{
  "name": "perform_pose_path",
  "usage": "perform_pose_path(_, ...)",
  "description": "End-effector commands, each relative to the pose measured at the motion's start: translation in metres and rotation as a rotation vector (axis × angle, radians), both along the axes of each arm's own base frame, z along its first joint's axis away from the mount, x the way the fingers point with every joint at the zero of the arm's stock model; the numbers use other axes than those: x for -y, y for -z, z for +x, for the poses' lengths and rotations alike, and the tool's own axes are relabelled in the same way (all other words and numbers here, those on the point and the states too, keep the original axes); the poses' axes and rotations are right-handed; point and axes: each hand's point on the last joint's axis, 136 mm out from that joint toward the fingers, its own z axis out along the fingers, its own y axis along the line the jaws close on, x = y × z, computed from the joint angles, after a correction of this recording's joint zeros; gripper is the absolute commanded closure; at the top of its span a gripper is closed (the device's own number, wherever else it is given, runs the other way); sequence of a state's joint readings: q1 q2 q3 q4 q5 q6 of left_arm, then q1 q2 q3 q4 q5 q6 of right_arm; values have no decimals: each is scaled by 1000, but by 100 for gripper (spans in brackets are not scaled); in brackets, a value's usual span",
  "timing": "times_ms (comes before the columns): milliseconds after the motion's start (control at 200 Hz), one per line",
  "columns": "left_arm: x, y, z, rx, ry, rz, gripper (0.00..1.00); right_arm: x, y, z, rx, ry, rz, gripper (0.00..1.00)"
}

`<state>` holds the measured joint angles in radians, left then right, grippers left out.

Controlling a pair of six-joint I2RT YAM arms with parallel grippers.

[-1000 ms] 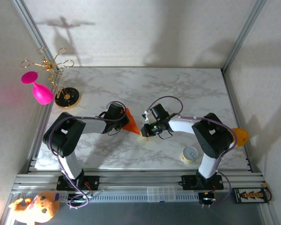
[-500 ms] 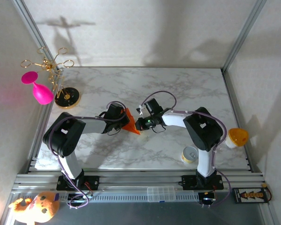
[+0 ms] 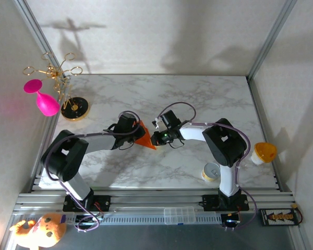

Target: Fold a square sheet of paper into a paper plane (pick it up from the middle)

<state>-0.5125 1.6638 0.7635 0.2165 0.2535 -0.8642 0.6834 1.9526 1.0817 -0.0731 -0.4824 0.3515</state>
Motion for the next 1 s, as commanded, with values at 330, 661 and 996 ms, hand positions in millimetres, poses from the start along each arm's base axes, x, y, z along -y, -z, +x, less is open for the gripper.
perform_pose_path(330,22,37,-22,-103,93,20,93,19,26,-10,-51,36,-119,100)
perform_pose_path(661,-9,61,-29,-183,-47,137,100,-3,-32,-1,68,-29,40,100)
perform_pose_path(996,-8,59,-27,-178,-50,126,100,-7,2,-24,-8,-62,-22,100)
